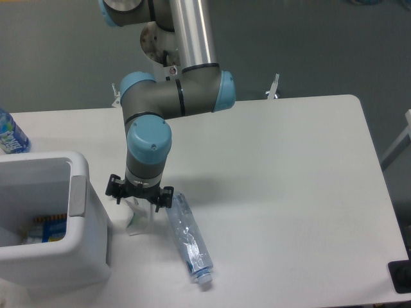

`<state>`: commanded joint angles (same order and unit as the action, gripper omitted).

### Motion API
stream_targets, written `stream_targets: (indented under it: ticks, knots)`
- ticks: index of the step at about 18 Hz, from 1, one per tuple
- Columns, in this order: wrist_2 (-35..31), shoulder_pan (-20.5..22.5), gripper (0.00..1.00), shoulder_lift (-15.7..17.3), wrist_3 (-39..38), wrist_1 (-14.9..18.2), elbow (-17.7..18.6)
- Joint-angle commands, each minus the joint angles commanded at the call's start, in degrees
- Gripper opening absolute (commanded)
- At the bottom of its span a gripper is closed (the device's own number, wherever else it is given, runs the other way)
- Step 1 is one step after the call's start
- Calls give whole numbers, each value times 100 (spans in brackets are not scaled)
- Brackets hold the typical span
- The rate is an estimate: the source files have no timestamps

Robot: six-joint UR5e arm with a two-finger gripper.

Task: Place the trash in the trash can
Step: 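Lower onto the white tissue and close the gripper on it, then lift the tissue and carry it over the white bin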

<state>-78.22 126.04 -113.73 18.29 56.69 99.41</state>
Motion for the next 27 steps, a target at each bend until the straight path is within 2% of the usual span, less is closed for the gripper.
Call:
stream_targets:
  ticks: [2,9,10,12,20,22,24,27]
  knots:
    - [-176,0,80,-18,-18,26,-18]
    - [-194,0,13,17,-36,53,-18]
    - [-194,-9,11,44,-36,70,-18]
    - [-194,-9,0,70,-36,79,-18]
    - [-185,-9,0,114,-27,88,-26]
    - [-150,9,0,298,-18,79,-53]
    - [-132,44,0,622,-27,9,-166]
    - [-124,184,0,992,-71,9,-631]
